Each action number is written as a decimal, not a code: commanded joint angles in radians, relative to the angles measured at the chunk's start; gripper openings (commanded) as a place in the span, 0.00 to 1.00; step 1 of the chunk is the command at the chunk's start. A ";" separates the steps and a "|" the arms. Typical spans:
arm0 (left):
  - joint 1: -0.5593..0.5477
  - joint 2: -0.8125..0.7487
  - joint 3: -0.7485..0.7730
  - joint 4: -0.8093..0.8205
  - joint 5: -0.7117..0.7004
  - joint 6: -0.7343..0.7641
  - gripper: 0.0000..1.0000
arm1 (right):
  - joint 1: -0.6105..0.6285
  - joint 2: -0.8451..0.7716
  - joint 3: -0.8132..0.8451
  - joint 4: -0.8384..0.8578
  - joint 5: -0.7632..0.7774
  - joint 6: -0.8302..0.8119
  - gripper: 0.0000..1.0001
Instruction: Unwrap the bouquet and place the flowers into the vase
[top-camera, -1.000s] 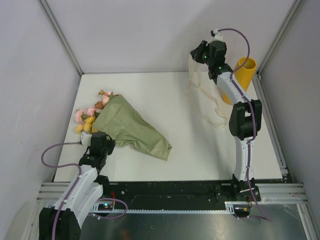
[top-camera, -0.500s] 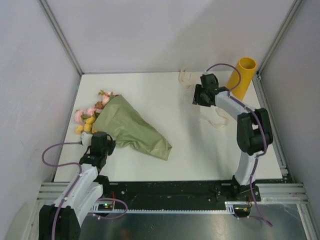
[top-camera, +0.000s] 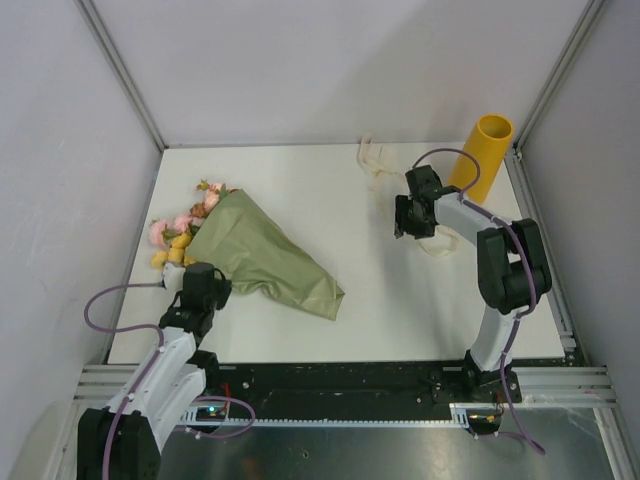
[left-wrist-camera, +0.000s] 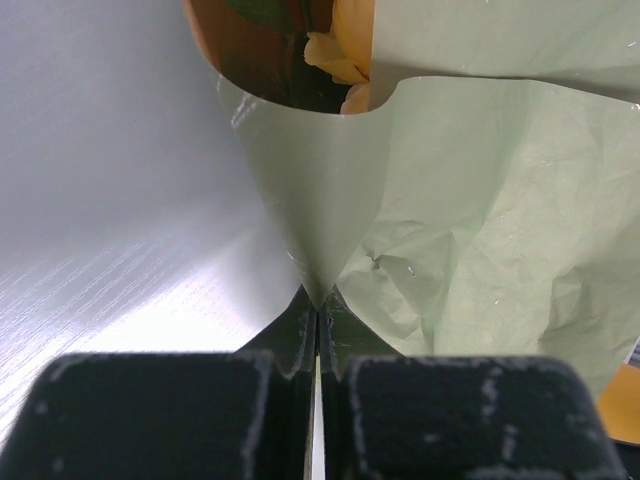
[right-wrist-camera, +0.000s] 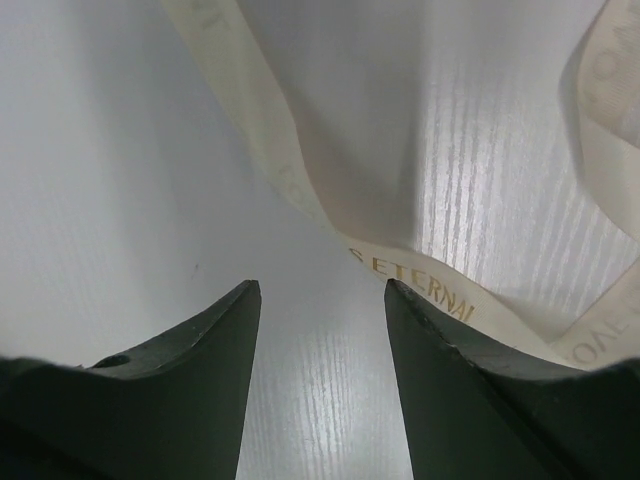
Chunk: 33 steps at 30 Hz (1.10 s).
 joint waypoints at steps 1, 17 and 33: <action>-0.010 0.015 0.019 0.038 -0.013 0.012 0.00 | -0.002 0.035 0.001 0.006 -0.058 -0.070 0.59; -0.026 0.112 0.048 0.086 -0.031 0.007 0.00 | -0.086 0.175 0.185 -0.001 0.016 -0.077 0.16; -0.056 0.260 0.152 0.129 -0.038 0.023 0.00 | -0.126 0.603 1.075 -0.291 -0.002 -0.096 0.14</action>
